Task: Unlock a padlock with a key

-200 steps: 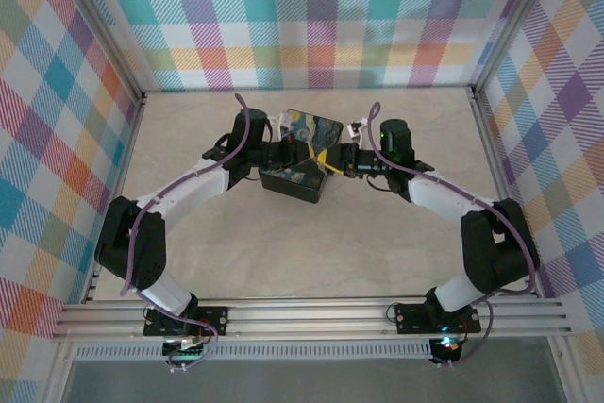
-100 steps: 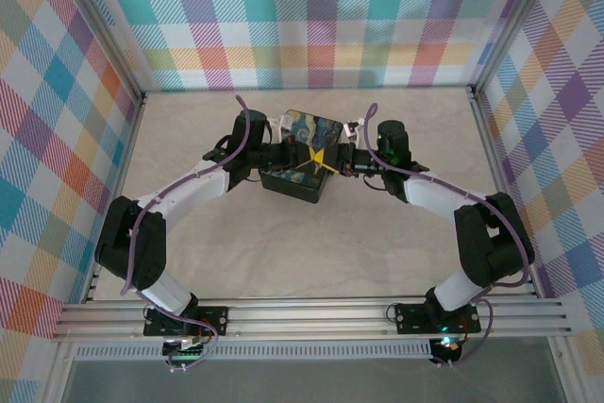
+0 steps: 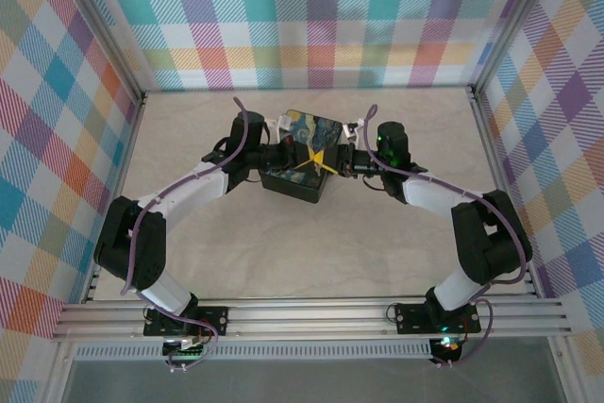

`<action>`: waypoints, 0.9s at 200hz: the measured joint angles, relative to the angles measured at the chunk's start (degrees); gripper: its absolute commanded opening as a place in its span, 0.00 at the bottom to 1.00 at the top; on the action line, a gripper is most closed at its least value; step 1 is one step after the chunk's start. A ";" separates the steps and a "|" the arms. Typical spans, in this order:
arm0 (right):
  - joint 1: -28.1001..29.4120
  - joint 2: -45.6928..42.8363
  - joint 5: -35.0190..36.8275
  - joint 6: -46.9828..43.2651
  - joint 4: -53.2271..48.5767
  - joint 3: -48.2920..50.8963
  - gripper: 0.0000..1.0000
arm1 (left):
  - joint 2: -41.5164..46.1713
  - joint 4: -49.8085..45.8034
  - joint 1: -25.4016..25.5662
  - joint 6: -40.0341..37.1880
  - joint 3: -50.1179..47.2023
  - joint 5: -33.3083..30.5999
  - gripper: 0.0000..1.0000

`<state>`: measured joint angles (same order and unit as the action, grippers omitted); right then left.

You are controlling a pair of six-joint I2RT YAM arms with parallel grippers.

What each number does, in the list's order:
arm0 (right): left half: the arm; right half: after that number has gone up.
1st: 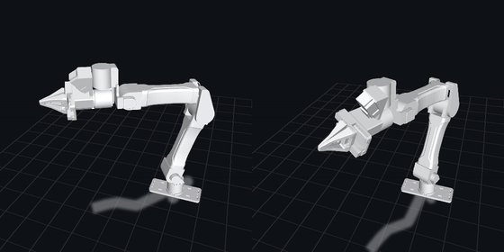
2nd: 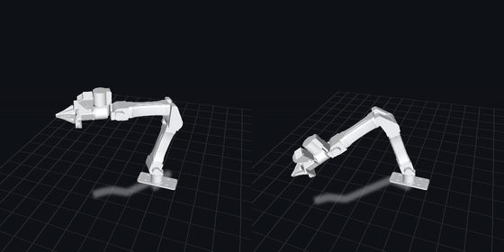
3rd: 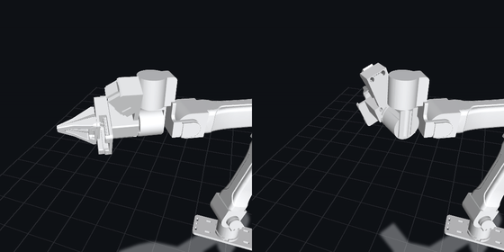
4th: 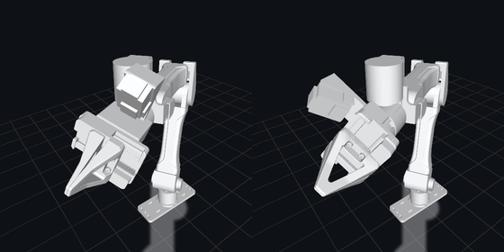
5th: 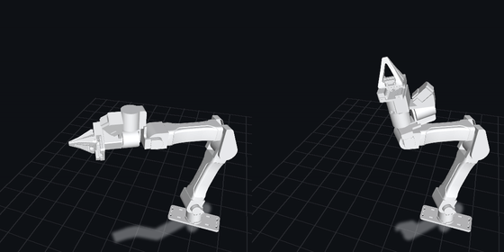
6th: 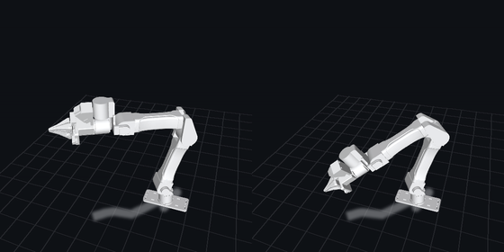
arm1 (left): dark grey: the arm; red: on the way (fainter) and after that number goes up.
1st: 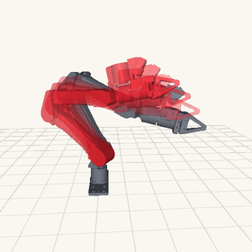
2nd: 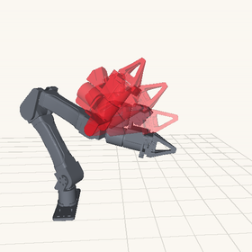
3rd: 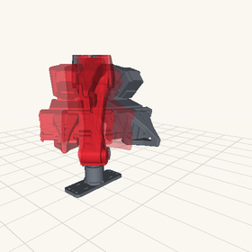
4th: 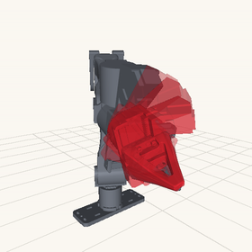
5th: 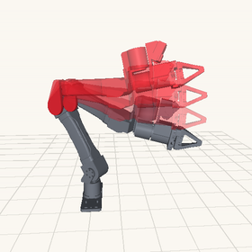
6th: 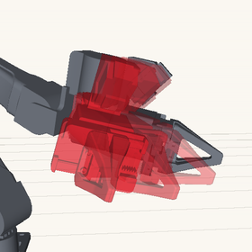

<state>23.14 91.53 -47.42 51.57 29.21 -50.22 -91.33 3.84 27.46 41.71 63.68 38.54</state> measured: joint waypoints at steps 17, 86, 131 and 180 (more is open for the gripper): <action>-0.04 0.31 -0.20 0.70 0.83 0.35 0.18 | 0.22 0.96 -0.17 0.66 -0.57 0.48 0.00; -0.20 2.19 -2.60 5.49 9.81 0.83 0.03 | 1.22 3.93 -1.09 2.93 -1.46 1.86 0.00; -0.28 3.39 -3.89 9.25 15.43 1.66 0.00 | 1.42 6.08 -1.38 4.20 -2.38 2.51 0.00; -0.02 1.97 -3.30 7.15 12.17 1.79 0.00 | 1.44 4.68 -1.42 3.54 -2.43 0.94 0.51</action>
<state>23.11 93.49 -50.72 58.72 41.39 -48.42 -89.89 8.51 26.04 45.25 61.25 39.48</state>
